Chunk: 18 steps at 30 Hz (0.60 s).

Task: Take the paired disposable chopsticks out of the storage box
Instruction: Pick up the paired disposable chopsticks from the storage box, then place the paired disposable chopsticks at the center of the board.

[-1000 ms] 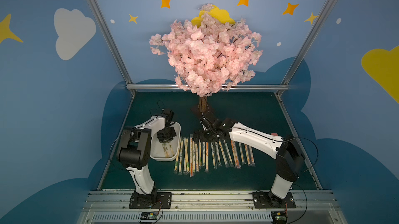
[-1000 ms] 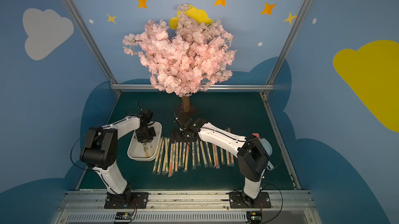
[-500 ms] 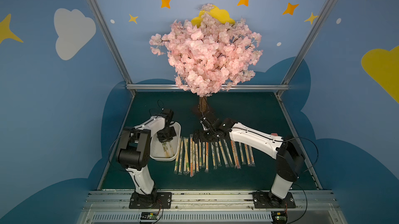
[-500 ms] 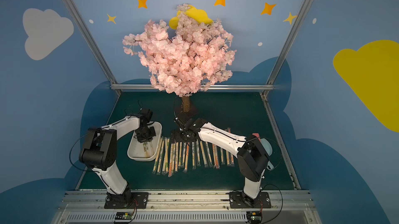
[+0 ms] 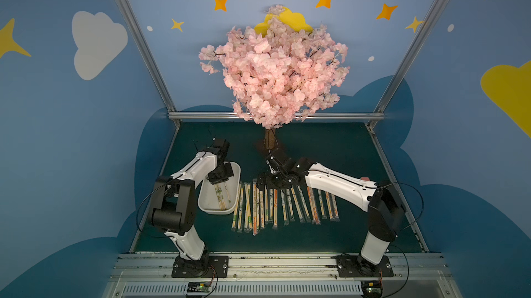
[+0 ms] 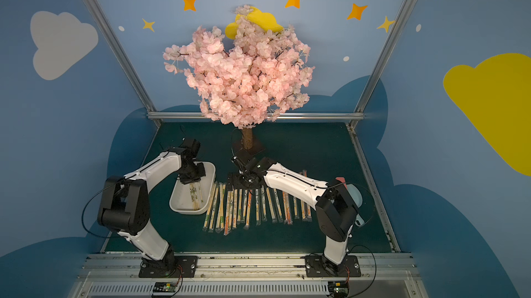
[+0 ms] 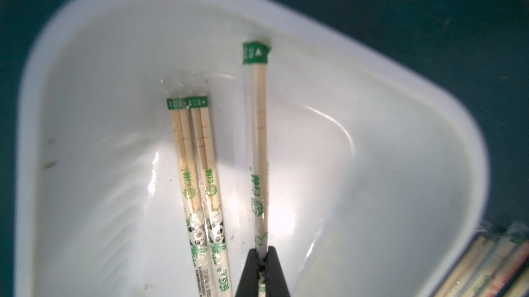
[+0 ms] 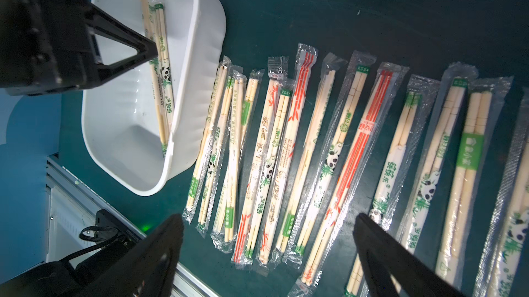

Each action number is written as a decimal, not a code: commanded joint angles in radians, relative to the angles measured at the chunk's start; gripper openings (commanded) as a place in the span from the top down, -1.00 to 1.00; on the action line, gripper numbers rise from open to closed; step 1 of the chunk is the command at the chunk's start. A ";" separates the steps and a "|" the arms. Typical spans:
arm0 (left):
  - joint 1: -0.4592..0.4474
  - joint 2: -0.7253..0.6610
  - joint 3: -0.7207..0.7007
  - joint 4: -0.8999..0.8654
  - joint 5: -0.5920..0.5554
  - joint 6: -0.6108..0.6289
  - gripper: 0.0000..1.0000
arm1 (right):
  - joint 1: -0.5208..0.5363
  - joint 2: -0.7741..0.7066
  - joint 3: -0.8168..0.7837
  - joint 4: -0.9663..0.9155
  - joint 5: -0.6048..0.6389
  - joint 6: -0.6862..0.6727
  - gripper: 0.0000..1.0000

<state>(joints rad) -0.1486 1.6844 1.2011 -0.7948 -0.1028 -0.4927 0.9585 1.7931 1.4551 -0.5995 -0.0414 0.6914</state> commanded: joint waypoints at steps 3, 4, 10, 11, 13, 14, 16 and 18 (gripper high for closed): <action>0.000 -0.094 0.055 -0.066 0.072 0.053 0.94 | -0.006 0.004 -0.004 -0.021 0.014 0.006 -0.92; -0.002 -0.111 0.055 -0.065 0.095 0.053 0.94 | -0.009 0.000 -0.012 -0.017 0.012 0.008 -0.92; -0.062 -0.196 0.027 -0.053 0.160 0.024 0.94 | -0.037 -0.037 -0.080 0.006 0.009 0.029 -0.92; -0.079 -0.207 0.020 -0.045 0.165 0.019 0.94 | -0.040 -0.047 -0.093 0.009 0.011 0.032 -0.92; -0.123 -0.226 0.003 -0.027 0.167 -0.003 0.94 | -0.052 -0.066 -0.120 0.013 0.014 0.036 -0.92; -0.146 -0.233 -0.006 -0.015 0.171 -0.020 0.94 | -0.057 -0.078 -0.134 0.014 0.018 0.037 -0.92; -0.194 -0.235 -0.023 0.014 0.177 -0.051 0.94 | -0.069 -0.102 -0.166 0.014 0.026 0.040 -0.92; -0.252 -0.226 -0.035 0.046 0.181 -0.088 0.94 | -0.084 -0.135 -0.202 0.011 0.040 0.047 -0.92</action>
<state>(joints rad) -0.3489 1.4582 1.1847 -0.7902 0.0505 -0.5232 0.8890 1.7271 1.2839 -0.5861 -0.0330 0.7246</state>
